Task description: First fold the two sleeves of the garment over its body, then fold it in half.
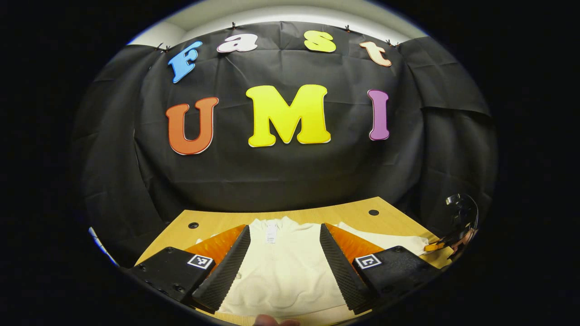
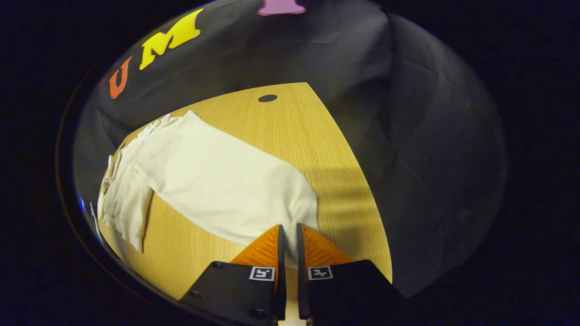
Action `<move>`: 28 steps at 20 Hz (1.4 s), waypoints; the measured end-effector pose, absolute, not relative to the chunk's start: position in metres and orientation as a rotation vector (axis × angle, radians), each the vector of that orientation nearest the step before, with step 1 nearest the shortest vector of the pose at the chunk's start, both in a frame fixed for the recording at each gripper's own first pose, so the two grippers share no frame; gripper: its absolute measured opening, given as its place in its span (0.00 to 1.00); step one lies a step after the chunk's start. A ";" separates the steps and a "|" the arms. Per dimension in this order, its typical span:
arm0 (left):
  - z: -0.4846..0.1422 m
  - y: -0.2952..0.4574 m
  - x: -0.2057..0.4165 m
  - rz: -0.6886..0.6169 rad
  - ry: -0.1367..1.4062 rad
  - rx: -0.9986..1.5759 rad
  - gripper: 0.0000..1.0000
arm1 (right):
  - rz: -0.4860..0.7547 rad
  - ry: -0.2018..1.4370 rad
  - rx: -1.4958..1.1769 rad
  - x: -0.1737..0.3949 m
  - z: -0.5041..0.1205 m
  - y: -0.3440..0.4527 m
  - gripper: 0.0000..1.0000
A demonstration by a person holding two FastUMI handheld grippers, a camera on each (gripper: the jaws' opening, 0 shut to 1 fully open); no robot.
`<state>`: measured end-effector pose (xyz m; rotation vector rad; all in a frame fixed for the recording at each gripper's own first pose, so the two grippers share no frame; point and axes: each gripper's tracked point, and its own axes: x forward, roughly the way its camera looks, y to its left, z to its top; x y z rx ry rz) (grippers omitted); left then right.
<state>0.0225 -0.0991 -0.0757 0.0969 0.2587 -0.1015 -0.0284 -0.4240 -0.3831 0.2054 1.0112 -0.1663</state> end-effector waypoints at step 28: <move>-0.087 0.051 0.010 0.101 0.234 -0.027 0.98 | 0.232 0.699 0.196 0.155 -0.107 -0.152 0.11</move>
